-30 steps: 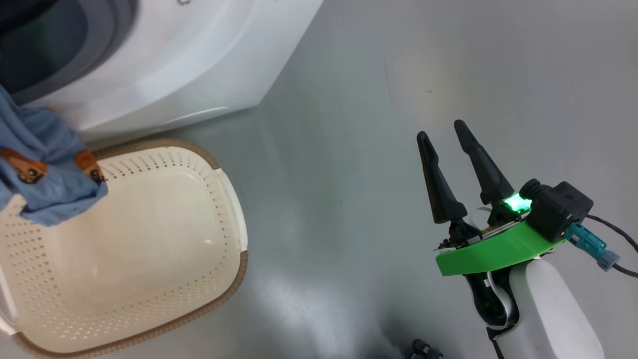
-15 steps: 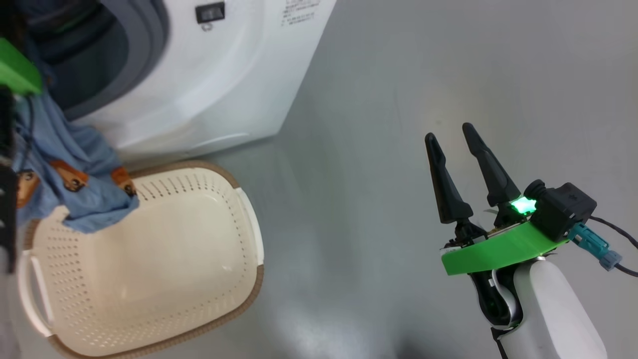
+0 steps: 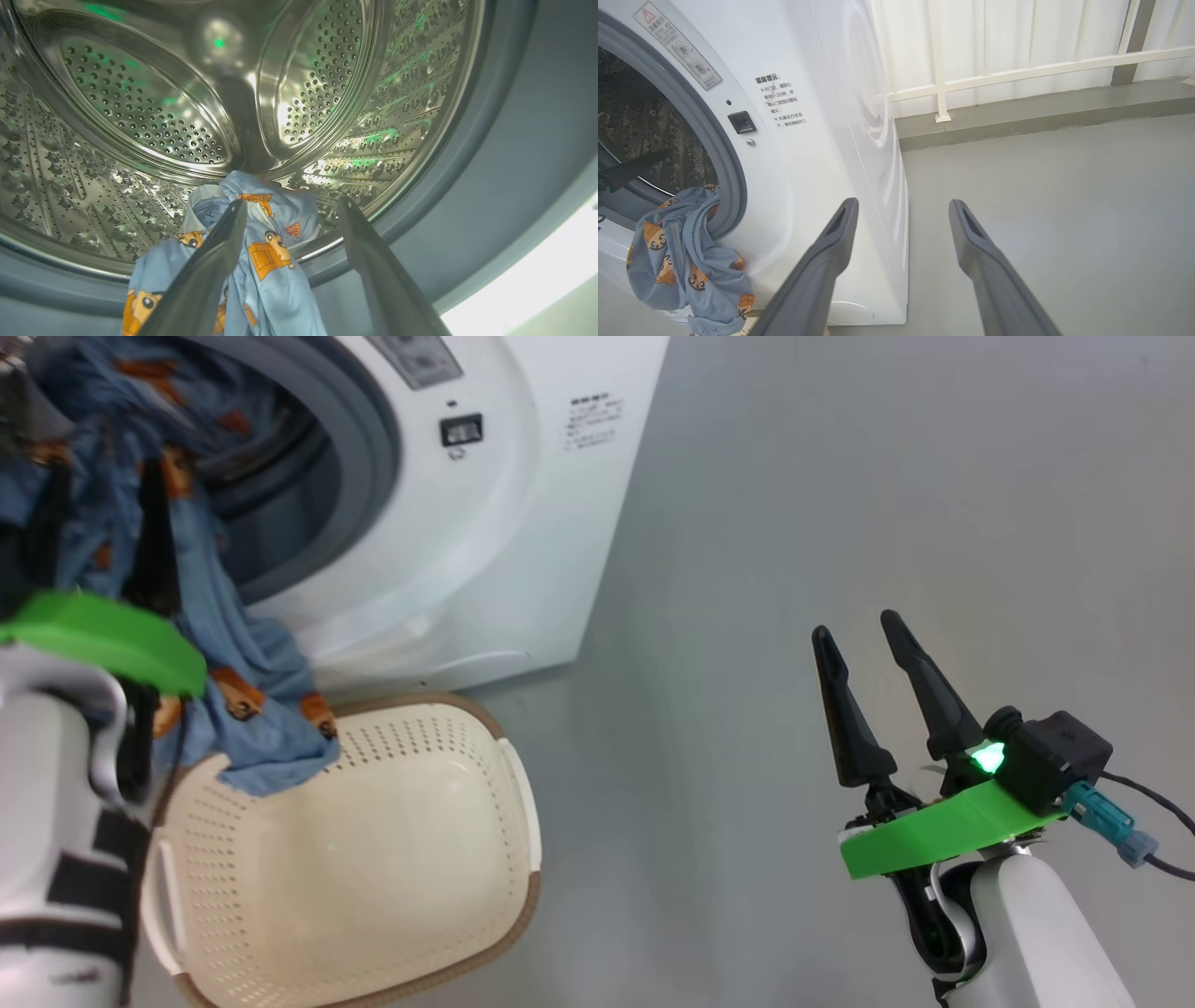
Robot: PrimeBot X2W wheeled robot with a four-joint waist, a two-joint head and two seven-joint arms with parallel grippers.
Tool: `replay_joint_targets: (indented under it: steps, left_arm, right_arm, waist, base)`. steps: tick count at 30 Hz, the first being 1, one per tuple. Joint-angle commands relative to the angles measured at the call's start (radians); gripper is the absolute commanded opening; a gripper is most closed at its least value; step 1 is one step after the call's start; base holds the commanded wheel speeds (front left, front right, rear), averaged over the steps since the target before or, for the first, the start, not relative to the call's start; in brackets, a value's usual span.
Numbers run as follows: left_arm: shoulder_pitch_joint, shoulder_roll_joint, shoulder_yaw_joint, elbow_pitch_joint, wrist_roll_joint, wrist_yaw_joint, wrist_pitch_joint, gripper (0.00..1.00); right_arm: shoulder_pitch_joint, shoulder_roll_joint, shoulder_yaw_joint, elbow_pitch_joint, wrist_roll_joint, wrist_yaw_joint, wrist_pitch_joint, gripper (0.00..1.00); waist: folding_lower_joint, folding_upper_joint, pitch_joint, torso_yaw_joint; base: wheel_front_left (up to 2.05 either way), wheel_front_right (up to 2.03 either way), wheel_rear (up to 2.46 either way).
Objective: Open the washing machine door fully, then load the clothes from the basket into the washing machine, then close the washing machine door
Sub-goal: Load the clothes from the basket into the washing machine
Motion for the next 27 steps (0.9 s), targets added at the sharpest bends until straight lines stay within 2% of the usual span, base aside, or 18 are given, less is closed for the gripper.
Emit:
replay_joint_targets:
  steps: [1, 13, 27]
  left_arm:
    - [0.039, 0.029, 0.045, -0.051, 0.01, -0.003, -0.005, 1.0]
    - [0.307, -0.04, 0.146, -0.258, 0.038, -0.003, -0.005, 1.0]
    - [0.53, -0.093, 0.225, -0.417, 0.056, -0.003, -0.005, 1.0]
  right_arm:
    - [0.023, 0.002, 0.014, -0.02, -0.018, 0.002, -0.005, 1.0]
    - [0.059, 0.002, -0.012, -0.009, -0.05, 0.002, -0.005, 1.0]
    - [0.09, -0.011, -0.016, -0.004, -0.058, 0.002, -0.005, 1.0]
  waist:
    - [0.0, -0.0001, -0.051, 0.036]
    - [0.0, -0.0001, -0.143, 0.081]
    - [0.0, -0.0001, -0.212, 0.099]
  base:
    - [0.0, 0.0, 0.0]
    - [0.0, 0.0, 0.0]
    - [0.0, 0.0, 0.0]
